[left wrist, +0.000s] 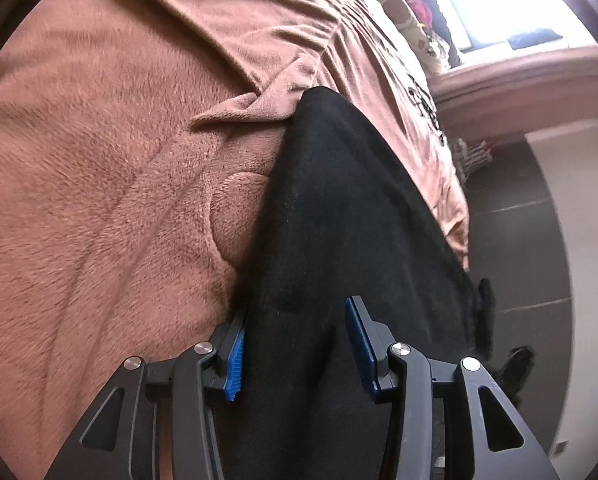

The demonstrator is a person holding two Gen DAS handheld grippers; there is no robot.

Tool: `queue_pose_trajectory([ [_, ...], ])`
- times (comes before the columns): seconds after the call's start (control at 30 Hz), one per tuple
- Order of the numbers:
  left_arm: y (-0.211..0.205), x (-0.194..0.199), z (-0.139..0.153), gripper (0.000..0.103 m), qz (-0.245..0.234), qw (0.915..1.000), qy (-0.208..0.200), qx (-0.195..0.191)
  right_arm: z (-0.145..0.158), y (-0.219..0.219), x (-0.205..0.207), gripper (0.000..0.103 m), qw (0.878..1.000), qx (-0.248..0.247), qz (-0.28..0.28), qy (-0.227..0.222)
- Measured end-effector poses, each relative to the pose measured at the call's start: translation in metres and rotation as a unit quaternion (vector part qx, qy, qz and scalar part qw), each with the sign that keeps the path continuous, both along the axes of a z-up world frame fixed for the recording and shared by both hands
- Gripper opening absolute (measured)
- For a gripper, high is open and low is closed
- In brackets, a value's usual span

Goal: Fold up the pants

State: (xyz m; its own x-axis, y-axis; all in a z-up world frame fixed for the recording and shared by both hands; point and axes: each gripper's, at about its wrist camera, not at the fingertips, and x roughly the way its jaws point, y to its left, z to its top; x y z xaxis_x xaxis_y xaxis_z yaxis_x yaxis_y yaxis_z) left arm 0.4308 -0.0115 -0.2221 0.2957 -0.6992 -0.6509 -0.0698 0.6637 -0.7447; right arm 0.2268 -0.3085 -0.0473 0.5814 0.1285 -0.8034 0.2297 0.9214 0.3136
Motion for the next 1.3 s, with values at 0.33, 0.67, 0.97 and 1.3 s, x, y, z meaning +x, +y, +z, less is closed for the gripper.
queue_pose_trajectory([
  [0.33, 0.001, -0.011, 0.014, 0.008, -0.010, 0.9998, -0.011, -0.014, -0.027, -0.030, 0.011, 0.053, 0.996, 0.083, 0.013, 0.012],
  [0.67, 0.017, -0.011, 0.052, 0.005, 0.022, 0.9991, -0.034, 0.009, -0.030, -0.039, 0.009, 0.049, 0.995, 0.096, 0.026, 0.000],
  [0.97, 0.057, -0.016, 0.068, 0.005, 0.045, 0.9977, -0.044, 0.025, -0.031, -0.012, 0.005, 0.048, 0.993, 0.100, 0.059, 0.000],
  [1.3, 0.126, -0.033, 0.071, 0.005, 0.079, 0.9946, -0.045, 0.048, -0.038, 0.032, 0.019, 0.048, 0.988, 0.118, 0.104, 0.008],
])
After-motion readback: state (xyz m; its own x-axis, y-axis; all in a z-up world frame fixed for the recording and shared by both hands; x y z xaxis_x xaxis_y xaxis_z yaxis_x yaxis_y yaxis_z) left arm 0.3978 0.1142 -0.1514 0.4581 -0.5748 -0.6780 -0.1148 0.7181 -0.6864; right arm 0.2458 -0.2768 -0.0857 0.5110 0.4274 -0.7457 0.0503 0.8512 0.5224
